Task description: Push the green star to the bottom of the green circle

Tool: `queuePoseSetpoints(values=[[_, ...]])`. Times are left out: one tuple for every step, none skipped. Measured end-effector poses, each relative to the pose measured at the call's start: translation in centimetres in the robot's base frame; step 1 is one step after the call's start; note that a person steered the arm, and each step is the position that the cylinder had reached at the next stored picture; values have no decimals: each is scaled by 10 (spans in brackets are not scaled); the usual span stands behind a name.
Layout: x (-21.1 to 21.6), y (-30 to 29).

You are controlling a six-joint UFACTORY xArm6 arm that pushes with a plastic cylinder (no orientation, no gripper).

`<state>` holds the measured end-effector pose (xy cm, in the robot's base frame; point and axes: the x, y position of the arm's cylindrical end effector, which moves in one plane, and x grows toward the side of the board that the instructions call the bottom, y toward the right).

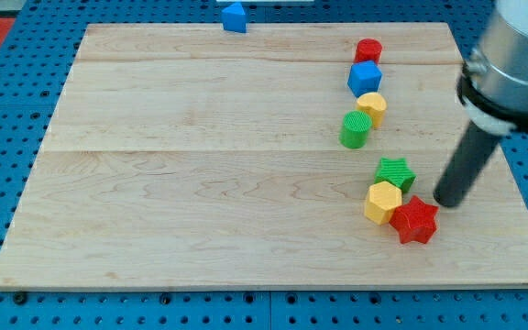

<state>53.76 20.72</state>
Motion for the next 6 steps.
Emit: queuePoseSetpoints(values=[[0, -21], [-15, -37], [-26, -41], [-41, -51], [-47, -70], [-45, -40]])
